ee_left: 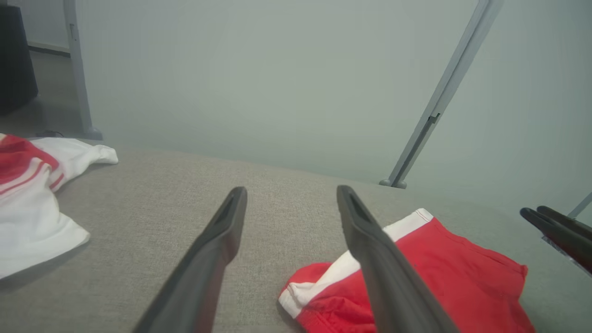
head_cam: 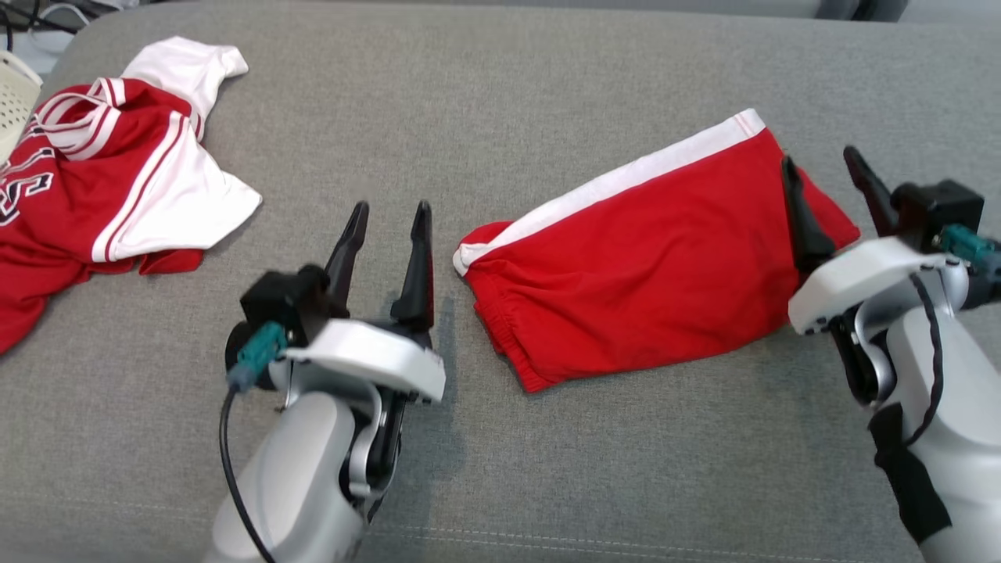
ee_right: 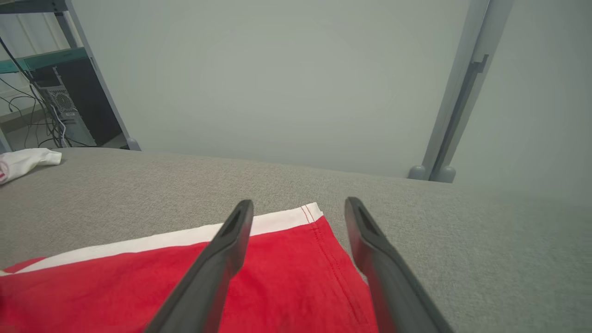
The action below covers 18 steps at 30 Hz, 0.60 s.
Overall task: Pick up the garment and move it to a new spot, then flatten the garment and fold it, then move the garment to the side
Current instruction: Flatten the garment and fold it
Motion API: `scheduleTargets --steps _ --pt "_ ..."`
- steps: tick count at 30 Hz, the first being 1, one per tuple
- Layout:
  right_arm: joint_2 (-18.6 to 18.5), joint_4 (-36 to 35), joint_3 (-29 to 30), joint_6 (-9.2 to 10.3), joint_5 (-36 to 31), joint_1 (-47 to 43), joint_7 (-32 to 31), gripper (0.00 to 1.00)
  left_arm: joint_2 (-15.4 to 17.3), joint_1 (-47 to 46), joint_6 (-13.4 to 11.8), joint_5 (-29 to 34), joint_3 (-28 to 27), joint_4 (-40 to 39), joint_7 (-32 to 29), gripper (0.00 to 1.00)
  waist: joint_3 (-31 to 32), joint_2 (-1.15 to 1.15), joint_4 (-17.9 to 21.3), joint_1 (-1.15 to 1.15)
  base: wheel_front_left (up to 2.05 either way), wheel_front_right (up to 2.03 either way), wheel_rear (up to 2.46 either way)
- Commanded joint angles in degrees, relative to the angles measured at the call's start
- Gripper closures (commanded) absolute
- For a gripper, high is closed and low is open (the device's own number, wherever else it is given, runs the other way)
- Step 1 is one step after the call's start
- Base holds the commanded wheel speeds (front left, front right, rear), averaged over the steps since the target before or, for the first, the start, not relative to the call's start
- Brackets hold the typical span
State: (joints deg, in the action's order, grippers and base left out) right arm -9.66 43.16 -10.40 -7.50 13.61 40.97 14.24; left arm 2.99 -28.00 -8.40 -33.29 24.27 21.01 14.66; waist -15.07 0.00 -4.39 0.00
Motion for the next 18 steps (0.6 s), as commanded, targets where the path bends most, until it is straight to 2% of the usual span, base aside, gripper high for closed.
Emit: scheduleTargets --steps 1,9,18 --pt "0.49 -2.27 -0.09 0.01 0.18 -2.06 0.75 0.0 0.8 1.61 -0.04 3.24 -2.95 -3.14 0.32 0.0 1.45 0.0 0.39 0.0 0.0 0.0 0.0" --pt "1.36 -5.67 4.86 0.01 0.8 -10.57 0.75 0.0 0.19 14.41 -0.55 15.61 -7.15 -12.33 0.33 0.0 6.04 0.0 0.3 0.0 0.0 0.0 0.0" --pt "0.71 -3.0 11.13 0.01 3.18 -13.6 0.75 0.0 -0.07 21.28 0.37 18.87 -5.31 -15.14 0.33 0.0 6.81 0.0 -2.65 0.0 0.0 0.0 0.0"
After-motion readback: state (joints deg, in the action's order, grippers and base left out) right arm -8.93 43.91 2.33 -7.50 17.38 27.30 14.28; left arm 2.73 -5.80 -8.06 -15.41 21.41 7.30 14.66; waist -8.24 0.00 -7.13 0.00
